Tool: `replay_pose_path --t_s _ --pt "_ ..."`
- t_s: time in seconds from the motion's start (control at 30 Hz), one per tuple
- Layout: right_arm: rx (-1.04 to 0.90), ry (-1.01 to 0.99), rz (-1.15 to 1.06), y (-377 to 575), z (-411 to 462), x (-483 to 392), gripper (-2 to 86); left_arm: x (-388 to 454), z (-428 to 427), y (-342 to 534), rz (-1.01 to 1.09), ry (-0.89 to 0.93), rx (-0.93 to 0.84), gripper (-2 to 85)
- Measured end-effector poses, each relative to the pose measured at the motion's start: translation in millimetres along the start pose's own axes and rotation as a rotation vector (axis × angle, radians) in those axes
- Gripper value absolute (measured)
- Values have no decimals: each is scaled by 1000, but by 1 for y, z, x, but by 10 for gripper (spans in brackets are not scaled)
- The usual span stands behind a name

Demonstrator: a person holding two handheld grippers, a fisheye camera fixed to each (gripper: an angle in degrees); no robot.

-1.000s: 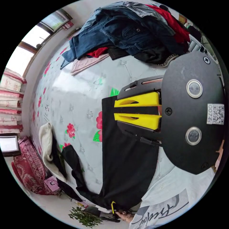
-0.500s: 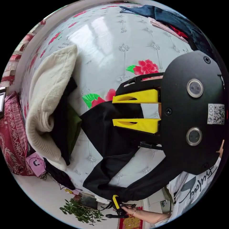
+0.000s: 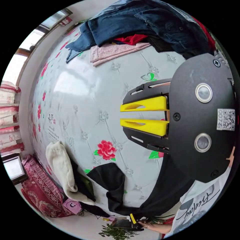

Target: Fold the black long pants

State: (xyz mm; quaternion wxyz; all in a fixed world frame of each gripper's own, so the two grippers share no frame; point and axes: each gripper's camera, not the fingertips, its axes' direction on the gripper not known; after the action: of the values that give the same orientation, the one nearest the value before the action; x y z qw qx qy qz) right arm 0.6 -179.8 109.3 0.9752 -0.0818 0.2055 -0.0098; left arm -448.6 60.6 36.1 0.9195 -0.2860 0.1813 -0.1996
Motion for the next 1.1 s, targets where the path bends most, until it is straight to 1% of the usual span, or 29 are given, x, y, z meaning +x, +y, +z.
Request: replay_pose_path --t_s 0.1,0.17,0.23,0.33,0.37,0.4,0.43,0.47,0.5,0.53,0.57,0.63,0.7,0.73,0.8,0.83,0.9,0.97,1.03,1.1 --pt "43 -128 -173 -45 11 -58 69 -44 -18 22 -159 15 49 0" --pt "52 -172 -251 -72 24 -93 76 -73 -25 36 -267 13 70 13" --pt "22 -198 -317 -98 45 -124 79 -105 -22 48 -371 37 70 39" --pt "-98 -181 -387 -123 90 -165 71 -125 3 48 -421 33 -7 71" --pt "-149 -117 -397 -122 104 -177 63 -127 9 46 -426 22 -31 76" --pt "-42 -39 -440 -114 99 -187 44 -129 21 42 -426 0 -78 84" --pt "-58 0 -458 -110 101 -191 35 -128 34 36 -416 -19 -127 88" --pt "-61 36 -508 -104 101 -196 21 -124 35 33 -393 7 -95 69" --pt "-79 35 -528 -100 99 -193 12 -123 34 32 -400 8 -70 60" --pt "-88 21 -518 -99 97 -188 9 -119 37 25 -399 14 -78 24" --pt "-74 -6 -465 -97 88 -171 5 -116 36 22 -392 -15 -80 5" --pt "21 -19 -357 -90 63 -134 1 -99 38 4 -263 -135 -140 -5" --pt "136 -28 -226 -73 22 -78 -1 -92 35 -4 -181 -129 -136 -8" --pt "159 -26 -192 -68 13 -64 -1 -90 30 -9 -157 -64 -105 -9" --pt "208 -22 -52 -46 -18 -8 -2 -89 17 -17 -141 7 -40 -9" --pt "211 -16 -23 -40 -24 4 -2 -88 6 -24 -132 30 2 -9" --pt "230 -22 44 -19 -44 40 -2 -87 -14 -33 -125 46 69 -9" --pt "256 -35 56 -7 -62 55 -2 -88 -37 -36 -114 59 151 -9" --pt "317 -57 74 5 -82 66 -2 -94 -69 -28 -121 82 259 -9" --pt "426 -121 113 25 -108 80 -2 -97 -90 -14 -126 81 325 -9"
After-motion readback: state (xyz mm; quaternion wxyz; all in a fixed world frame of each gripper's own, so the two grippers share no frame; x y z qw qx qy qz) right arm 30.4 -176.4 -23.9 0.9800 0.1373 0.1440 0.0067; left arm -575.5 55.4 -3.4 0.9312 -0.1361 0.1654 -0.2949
